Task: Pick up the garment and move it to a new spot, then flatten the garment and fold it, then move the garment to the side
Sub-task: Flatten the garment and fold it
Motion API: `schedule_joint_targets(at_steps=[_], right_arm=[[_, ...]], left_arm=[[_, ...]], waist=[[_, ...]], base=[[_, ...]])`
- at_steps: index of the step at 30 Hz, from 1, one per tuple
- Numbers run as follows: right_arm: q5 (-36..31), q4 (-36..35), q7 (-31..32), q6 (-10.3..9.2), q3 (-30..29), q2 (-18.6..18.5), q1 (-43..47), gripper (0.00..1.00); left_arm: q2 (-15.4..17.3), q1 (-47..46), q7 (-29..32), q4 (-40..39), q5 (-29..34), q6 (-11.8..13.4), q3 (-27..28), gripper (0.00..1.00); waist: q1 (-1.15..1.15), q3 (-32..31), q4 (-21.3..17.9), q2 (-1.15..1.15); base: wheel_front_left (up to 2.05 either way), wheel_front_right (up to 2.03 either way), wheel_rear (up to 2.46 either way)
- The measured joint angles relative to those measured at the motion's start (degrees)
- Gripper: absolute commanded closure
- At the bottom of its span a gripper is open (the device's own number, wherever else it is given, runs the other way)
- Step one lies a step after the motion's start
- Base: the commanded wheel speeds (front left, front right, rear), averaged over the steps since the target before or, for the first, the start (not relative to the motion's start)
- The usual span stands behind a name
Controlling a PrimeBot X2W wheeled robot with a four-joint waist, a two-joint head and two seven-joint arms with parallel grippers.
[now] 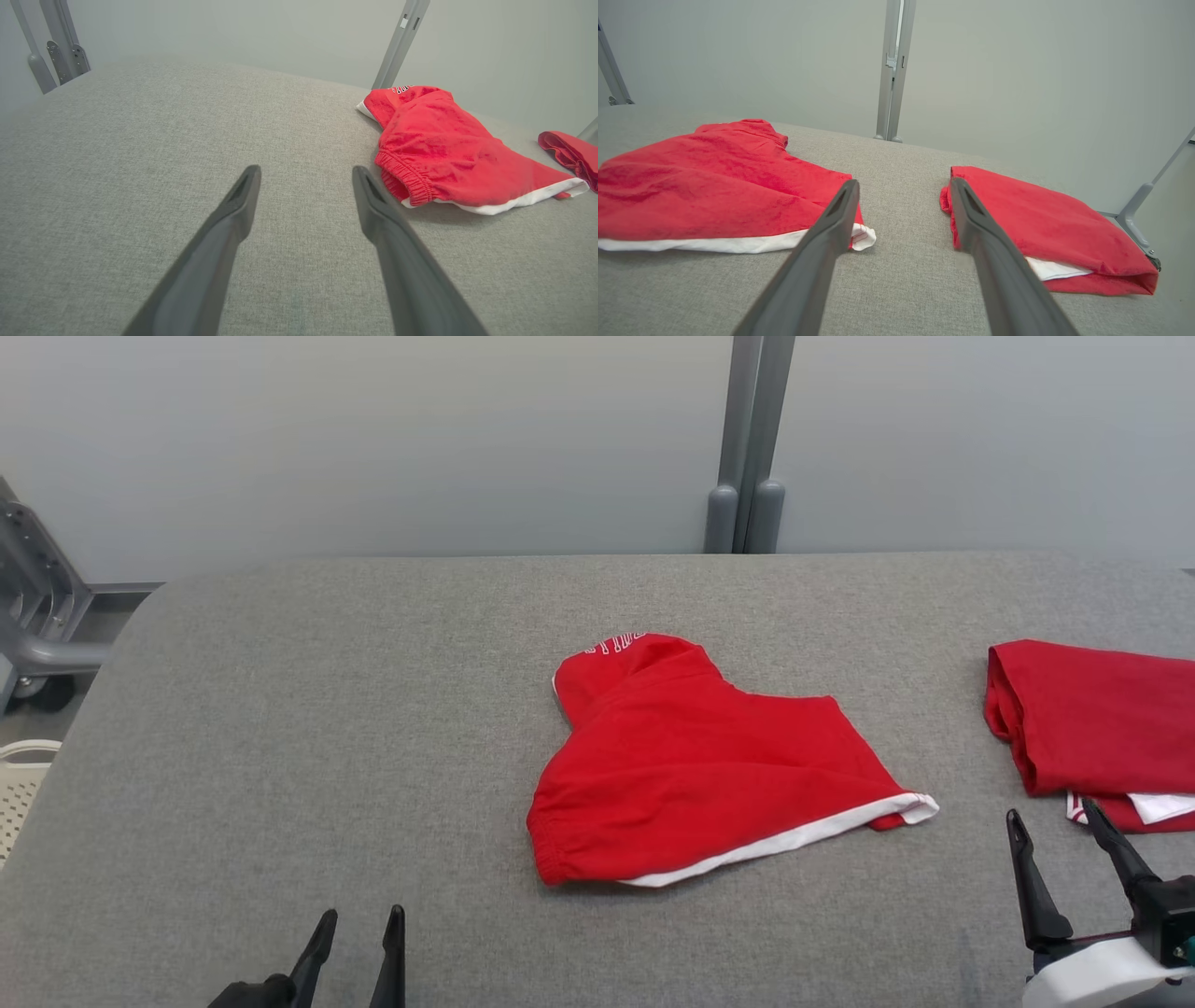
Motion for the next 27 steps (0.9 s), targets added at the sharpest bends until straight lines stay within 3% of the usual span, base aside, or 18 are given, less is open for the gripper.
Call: schedule_joint_targets(at_steps=[21,27], right_arm=[[-0.32,3.82,0.0,0.0,0.51,1.26,-1.41,0.0],[-0.31,8.7,0.0,0.0,1.62,0.4,-3.19,0.0]], left_arm=[[-1.96,-4.72,0.0,5.19,1.27,-1.37,-0.97,0.0],[-1.46,-6.12,0.45,7.53,-3.89,-1.44,-10.81,0.0]], waist=[[0.0,-0.62,0.92,0.0],[0.0,0.45,0.87,0.0]], base=[[0.0,0.0,0.0],[0.0,0.0,0.0]])
